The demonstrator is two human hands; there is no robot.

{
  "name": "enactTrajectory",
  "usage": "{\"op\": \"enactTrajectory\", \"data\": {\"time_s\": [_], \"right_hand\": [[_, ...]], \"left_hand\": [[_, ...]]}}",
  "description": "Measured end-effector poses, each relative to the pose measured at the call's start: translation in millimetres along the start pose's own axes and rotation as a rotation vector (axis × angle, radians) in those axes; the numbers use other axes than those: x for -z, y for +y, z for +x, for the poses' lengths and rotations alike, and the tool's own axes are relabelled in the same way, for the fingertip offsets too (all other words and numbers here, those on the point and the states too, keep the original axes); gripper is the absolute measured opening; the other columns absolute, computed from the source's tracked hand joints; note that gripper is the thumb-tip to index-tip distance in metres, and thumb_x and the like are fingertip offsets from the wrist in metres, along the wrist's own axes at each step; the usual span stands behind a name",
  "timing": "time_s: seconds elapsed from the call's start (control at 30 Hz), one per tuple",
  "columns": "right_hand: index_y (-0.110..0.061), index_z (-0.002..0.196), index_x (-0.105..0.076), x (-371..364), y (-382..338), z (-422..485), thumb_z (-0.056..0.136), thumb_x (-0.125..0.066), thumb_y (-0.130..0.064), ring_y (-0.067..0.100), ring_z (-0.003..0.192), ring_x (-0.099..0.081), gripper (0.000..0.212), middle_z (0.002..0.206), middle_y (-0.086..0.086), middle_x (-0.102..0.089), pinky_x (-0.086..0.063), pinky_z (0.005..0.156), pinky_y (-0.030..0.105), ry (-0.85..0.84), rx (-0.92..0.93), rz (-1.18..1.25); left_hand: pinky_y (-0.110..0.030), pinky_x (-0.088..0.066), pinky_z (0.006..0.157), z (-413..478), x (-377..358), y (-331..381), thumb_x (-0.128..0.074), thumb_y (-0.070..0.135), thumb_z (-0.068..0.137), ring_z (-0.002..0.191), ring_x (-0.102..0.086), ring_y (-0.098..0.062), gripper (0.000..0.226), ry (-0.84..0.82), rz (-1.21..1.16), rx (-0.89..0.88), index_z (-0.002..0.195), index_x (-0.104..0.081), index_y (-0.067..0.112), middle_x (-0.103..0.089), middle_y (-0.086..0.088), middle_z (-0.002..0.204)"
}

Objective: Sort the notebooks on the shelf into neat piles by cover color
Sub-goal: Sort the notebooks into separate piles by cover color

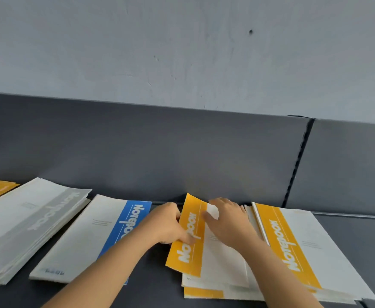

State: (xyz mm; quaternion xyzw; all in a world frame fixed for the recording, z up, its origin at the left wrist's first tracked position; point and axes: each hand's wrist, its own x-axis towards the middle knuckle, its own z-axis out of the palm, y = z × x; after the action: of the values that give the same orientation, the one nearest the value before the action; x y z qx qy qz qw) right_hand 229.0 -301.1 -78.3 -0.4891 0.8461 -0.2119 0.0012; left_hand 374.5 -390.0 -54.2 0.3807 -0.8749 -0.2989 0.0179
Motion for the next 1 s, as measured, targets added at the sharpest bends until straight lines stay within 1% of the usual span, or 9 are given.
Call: {"op": "enactTrajectory", "data": {"time_s": [0.17, 0.3, 0.43, 0.53, 0.63, 0.73, 0.8, 0.87, 1.0], "right_hand": [[-0.038, 0.149, -0.017, 9.0, -14.3, -9.6, 0.092, -0.047, -0.053, 0.018, 0.147, 0.012, 0.066, 0.16, -0.007, -0.001, 0.019, 0.111, 0.051, -0.113, 0.282, -0.051], [-0.039, 0.15, -0.004, 11.4, -15.0, -11.0, 0.088, -0.048, -0.056, 0.016, 0.146, 0.018, 0.078, 0.16, -0.008, 0.002, 0.028, 0.106, 0.048, -0.022, 0.378, -0.076], [-0.046, 0.148, -0.002, 14.8, -15.3, -10.9, 0.076, -0.026, -0.075, 0.014, 0.142, 0.027, 0.081, 0.16, -0.004, 0.011, 0.031, 0.106, 0.042, 0.153, 0.441, -0.038], [-0.051, 0.145, -0.006, 21.7, -17.7, -14.9, 0.076, -0.021, -0.079, 0.012, 0.142, 0.028, 0.077, 0.159, -0.004, 0.013, 0.027, 0.109, 0.042, 0.255, 0.482, 0.04], [-0.041, 0.123, -0.045, 29.4, -18.8, -17.7, 0.08, -0.031, -0.075, 0.02, 0.148, 0.001, 0.057, 0.154, 0.0, -0.023, 0.021, 0.111, 0.042, 0.44, 0.519, -0.03], [-0.028, 0.086, -0.048, 36.5, -22.1, -19.3, 0.085, -0.04, -0.067, 0.014, 0.113, -0.047, 0.039, 0.092, -0.013, -0.054, -0.003, 0.11, 0.036, 0.381, 0.481, -0.037], [-0.029, 0.079, -0.045, 40.0, -21.3, -20.3, 0.086, -0.05, -0.06, 0.014, 0.087, -0.047, 0.033, 0.072, -0.012, -0.049, -0.032, 0.087, 0.029, 0.233, 0.389, 0.105], [-0.023, 0.072, -0.046, 42.7, -17.8, -18.2, 0.084, -0.059, -0.054, 0.013, 0.065, -0.047, 0.036, 0.061, -0.008, -0.049, -0.036, 0.06, 0.028, 0.224, 0.308, 0.307], [-0.007, 0.075, -0.055, 47.4, -10.4, -9.5, 0.084, -0.065, -0.046, 0.015, 0.061, -0.05, 0.041, 0.063, -0.003, -0.054, -0.04, 0.059, 0.031, 0.329, 0.052, 0.679]], "left_hand": [[-0.026, -0.057, 0.074, -5.4, 13.9, -14.8, -0.071, 0.022, 0.087, 0.08, -0.069, -0.008, 0.039, 0.103, -0.169, -0.205, 0.124, -0.06, 0.029, -0.07, 0.008, 0.105], [-0.028, -0.058, 0.079, -9.1, 24.6, -15.2, -0.067, 0.013, 0.089, 0.086, -0.071, -0.01, 0.031, 0.238, -0.371, -0.347, 0.118, -0.067, 0.025, -0.073, 0.005, 0.098], [-0.027, -0.058, 0.071, -16.9, 35.8, -12.6, -0.073, 0.01, 0.084, 0.084, -0.074, -0.016, 0.026, 0.221, -0.569, -0.364, 0.11, -0.069, 0.017, -0.076, -0.003, 0.092], [-0.027, -0.058, 0.066, -25.9, 52.9, -12.8, -0.072, 0.007, 0.083, 0.078, -0.074, -0.019, 0.025, 0.207, -0.656, -0.41, 0.106, -0.069, 0.016, -0.076, -0.008, 0.091], [-0.026, -0.058, 0.061, -34.4, 64.4, -16.3, -0.073, 0.009, 0.081, 0.073, -0.073, -0.019, 0.018, 0.185, -0.599, -0.422, 0.096, -0.069, 0.017, -0.076, -0.009, 0.086], [-0.027, -0.059, 0.064, -34.1, 58.8, -16.4, -0.078, 0.013, 0.078, 0.073, -0.074, -0.021, 0.016, 0.201, -0.493, -0.394, 0.091, -0.068, 0.016, -0.076, -0.007, 0.081], [-0.025, -0.057, 0.064, -30.4, 56.6, -16.0, -0.079, 0.019, 0.076, 0.07, -0.073, -0.018, 0.021, 0.271, -0.543, -0.365, 0.094, -0.068, 0.015, -0.075, -0.005, 0.077], [-0.024, -0.055, 0.065, -27.3, 58.4, -19.9, -0.079, 0.026, 0.073, 0.073, -0.071, -0.016, 0.034, 0.286, -0.685, -0.337, 0.103, -0.067, 0.015, -0.074, -0.002, 0.077], [-0.03, -0.058, 0.069, -21.2, 58.9, -30.5, -0.083, 0.001, 0.064, 0.095, -0.071, -0.021, 0.063, 0.111, -0.943, -0.275, 0.121, -0.06, 0.012, -0.073, -0.007, 0.105]]}}
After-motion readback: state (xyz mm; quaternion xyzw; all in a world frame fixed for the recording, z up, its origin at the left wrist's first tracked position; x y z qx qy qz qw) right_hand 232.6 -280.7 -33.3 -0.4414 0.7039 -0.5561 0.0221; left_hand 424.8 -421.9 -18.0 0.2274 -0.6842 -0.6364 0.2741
